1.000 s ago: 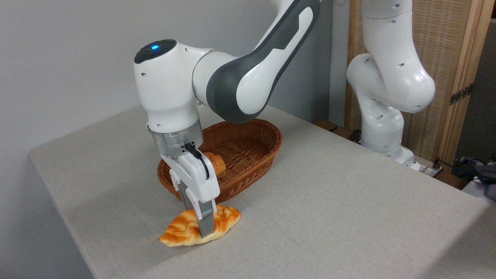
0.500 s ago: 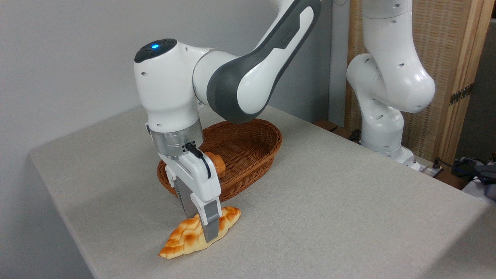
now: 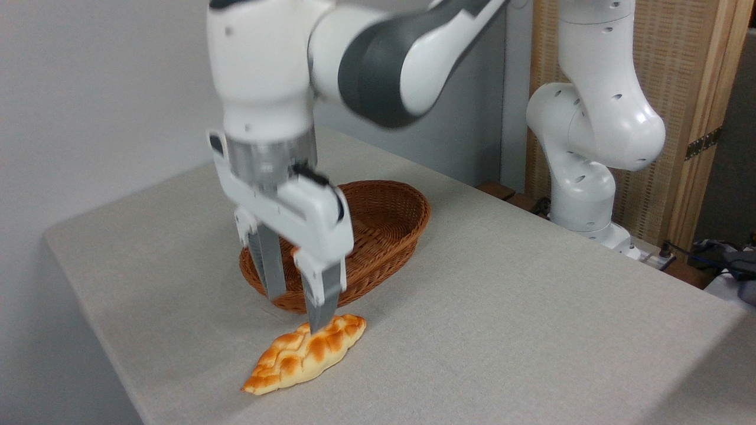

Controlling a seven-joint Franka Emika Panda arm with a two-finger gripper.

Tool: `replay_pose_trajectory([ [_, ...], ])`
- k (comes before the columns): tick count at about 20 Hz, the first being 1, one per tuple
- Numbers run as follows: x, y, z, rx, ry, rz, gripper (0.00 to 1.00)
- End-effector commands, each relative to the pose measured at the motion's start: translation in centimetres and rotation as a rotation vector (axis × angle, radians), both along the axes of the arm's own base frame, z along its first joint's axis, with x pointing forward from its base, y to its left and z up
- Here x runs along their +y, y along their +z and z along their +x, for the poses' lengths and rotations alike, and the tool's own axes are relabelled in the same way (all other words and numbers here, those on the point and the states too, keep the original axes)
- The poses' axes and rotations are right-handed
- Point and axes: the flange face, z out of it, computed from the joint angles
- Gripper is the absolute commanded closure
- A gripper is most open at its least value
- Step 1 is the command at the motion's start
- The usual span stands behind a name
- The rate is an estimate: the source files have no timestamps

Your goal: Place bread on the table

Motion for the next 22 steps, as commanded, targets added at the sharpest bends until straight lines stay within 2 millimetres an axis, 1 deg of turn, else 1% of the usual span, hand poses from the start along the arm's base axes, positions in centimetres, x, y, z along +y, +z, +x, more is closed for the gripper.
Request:
replay_pose_trajectory([
  [1, 0.0, 5.3, -2.0, -0.016, 0.040, -0.045, 0.00],
  [2, -0.7, 7.2, -3.6, -0.004, 0.021, -0.054, 0.00],
  [3, -1.9, 8.1, -4.5, 0.012, -0.003, -0.054, 0.00],
  [5, -4.5, 8.5, -5.8, 0.059, -0.025, -0.047, 0.00],
  [6, -6.4, 8.5, -6.1, 0.075, -0.010, -0.039, 0.00],
  [7, -7.7, 8.4, -6.2, 0.080, 0.008, -0.030, 0.00],
  [9, -8.4, 8.1, -6.3, 0.083, -0.011, 0.024, 0.00],
  [16, -7.6, 8.7, -6.5, 0.086, -0.026, 0.041, 0.00],
  [17, -7.3, 9.0, -6.3, 0.080, -0.022, 0.040, 0.00],
  [19, -7.3, 10.3, -6.1, 0.055, -0.020, 0.037, 0.00],
  [21, -7.2, 11.3, -6.0, 0.042, -0.037, 0.035, 0.00],
  [22, -7.2, 11.4, -5.8, 0.043, -0.042, 0.035, 0.00],
])
